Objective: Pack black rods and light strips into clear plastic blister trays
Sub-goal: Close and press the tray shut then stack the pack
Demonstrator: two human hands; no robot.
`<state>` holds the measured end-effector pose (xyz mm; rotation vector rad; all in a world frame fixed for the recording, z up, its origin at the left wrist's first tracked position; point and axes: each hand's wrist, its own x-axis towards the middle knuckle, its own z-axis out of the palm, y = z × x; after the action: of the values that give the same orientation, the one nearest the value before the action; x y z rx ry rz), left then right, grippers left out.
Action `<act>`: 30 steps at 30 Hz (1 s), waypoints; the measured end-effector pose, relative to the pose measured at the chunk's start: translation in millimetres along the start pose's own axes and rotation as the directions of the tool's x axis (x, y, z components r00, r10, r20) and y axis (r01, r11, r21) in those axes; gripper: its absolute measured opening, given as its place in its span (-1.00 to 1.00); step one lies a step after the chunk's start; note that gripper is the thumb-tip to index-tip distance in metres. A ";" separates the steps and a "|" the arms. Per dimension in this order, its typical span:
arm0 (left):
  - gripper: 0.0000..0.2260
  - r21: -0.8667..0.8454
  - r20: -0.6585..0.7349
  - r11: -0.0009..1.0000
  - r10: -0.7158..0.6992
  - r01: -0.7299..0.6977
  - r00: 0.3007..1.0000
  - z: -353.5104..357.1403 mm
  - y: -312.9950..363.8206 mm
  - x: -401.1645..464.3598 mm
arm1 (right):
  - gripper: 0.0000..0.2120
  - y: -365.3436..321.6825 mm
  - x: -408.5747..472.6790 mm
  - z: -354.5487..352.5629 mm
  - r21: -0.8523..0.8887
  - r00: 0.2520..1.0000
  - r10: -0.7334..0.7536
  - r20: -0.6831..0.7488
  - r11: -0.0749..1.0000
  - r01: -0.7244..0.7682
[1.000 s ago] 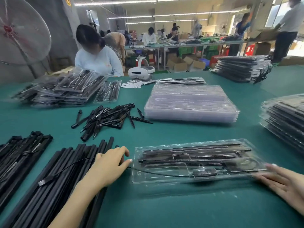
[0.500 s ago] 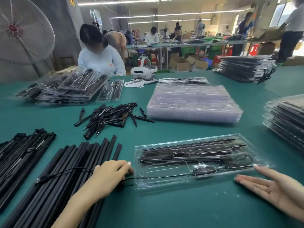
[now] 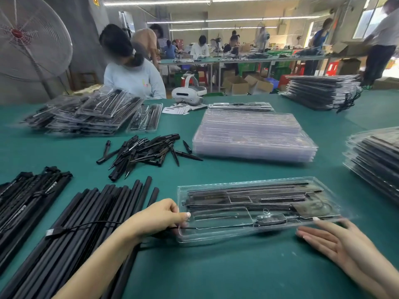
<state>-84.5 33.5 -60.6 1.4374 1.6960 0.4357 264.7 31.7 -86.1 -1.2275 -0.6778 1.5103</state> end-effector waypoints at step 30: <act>-0.84 -0.361 0.242 0.921 -0.055 0.142 0.969 10.7 12.9 -29.1 | -0.78 72.4 -65.9 169.1 0.177 0.924 0.333 0.185 0.914 -0.365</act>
<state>-68.6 7.4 -46.5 1.0709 1.4019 0.4900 77.8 -23.5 -72.6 -1.1197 -0.3927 1.9370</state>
